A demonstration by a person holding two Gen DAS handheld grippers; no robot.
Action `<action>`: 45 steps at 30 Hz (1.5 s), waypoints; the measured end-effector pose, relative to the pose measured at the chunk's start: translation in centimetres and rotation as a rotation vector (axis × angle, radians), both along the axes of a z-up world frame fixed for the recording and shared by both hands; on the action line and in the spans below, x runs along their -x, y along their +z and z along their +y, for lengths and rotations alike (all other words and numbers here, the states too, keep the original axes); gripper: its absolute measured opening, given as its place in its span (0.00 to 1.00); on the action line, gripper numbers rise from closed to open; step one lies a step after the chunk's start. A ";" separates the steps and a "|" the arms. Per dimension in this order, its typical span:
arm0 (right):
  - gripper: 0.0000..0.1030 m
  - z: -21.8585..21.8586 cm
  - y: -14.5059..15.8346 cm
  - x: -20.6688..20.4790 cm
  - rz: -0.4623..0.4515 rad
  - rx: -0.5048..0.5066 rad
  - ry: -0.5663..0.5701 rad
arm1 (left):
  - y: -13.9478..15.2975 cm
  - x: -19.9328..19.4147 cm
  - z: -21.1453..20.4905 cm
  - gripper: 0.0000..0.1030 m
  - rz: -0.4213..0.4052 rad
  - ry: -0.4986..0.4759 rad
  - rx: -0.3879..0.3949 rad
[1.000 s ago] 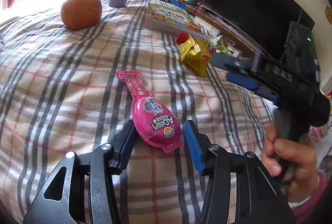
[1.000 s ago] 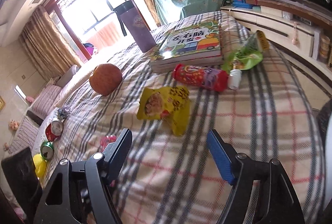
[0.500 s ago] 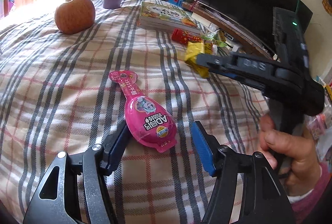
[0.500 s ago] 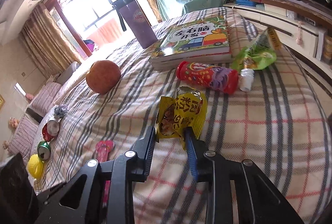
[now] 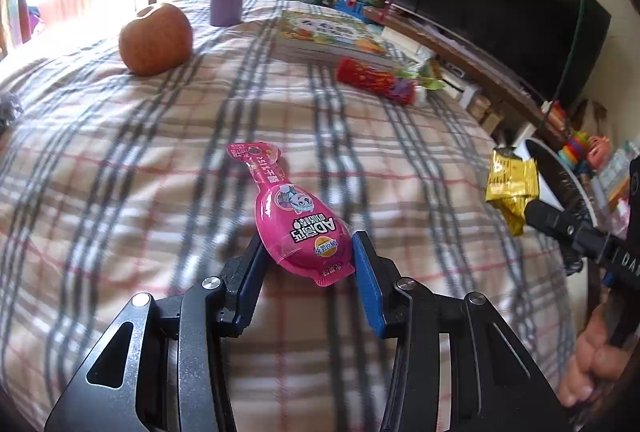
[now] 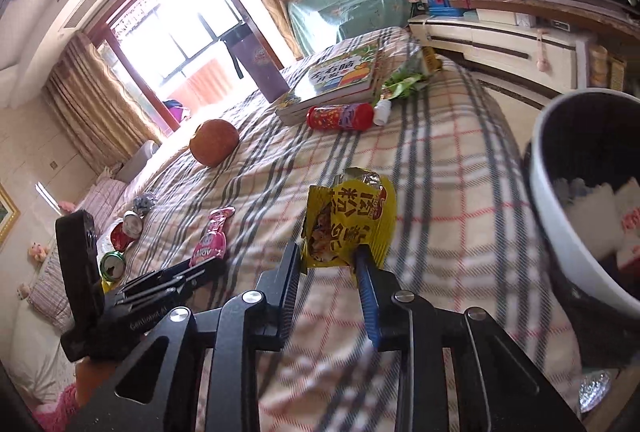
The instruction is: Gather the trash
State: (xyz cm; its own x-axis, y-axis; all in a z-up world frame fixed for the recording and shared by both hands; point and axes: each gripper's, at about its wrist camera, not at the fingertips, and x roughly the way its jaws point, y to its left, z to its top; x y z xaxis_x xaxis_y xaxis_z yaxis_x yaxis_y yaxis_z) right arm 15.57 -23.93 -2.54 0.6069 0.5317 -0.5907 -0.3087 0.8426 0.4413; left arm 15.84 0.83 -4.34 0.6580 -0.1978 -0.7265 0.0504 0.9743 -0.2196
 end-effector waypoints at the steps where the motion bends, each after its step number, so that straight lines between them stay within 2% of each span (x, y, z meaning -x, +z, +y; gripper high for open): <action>1: 0.28 -0.4 0.1 0.5 -0.004 -0.001 -0.008 | 0.1 0.3 -0.6 0.40 0.000 -0.015 0.007; 9: 0.28 -2.9 0.2 3.3 -0.011 0.000 -0.046 | 1.1 2.2 -6.6 0.40 -0.021 -0.169 -0.007; 16: 0.28 -5.1 1.0 4.3 -0.026 -0.006 -0.096 | 2.4 2.7 -9.6 0.37 -0.034 -0.229 -0.018; 17: 0.28 -5.4 1.1 4.4 -0.032 -0.006 -0.100 | 2.5 2.7 -9.9 0.29 -0.035 -0.235 -0.021; 18: 0.28 -5.6 1.2 4.7 -0.037 -0.004 -0.103 | 2.5 2.7 -10.2 0.14 -0.030 -0.245 -0.022; 30: 0.27 -6.7 1.5 6.0 -0.054 -0.010 -0.120 | 2.7 3.4 -12.4 0.13 -0.034 -0.302 -0.039; 38: 0.27 -7.4 1.8 6.4 -0.061 -0.013 -0.136 | 3.8 3.5 -13.1 0.13 -0.069 -0.324 -0.042; 45: 0.27 -6.8 0.8 6.3 -0.033 -0.009 -0.118 | 1.9 3.6 -12.6 0.13 -0.021 -0.327 -0.044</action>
State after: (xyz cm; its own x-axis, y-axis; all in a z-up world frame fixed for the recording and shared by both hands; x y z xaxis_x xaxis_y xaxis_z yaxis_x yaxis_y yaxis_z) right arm 9.25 -30.72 -1.74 0.6842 0.4611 -0.5650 -0.2223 0.8697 0.4407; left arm 12.21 -11.73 -2.41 0.5796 -0.3697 -0.7262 0.3661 0.9143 -0.1733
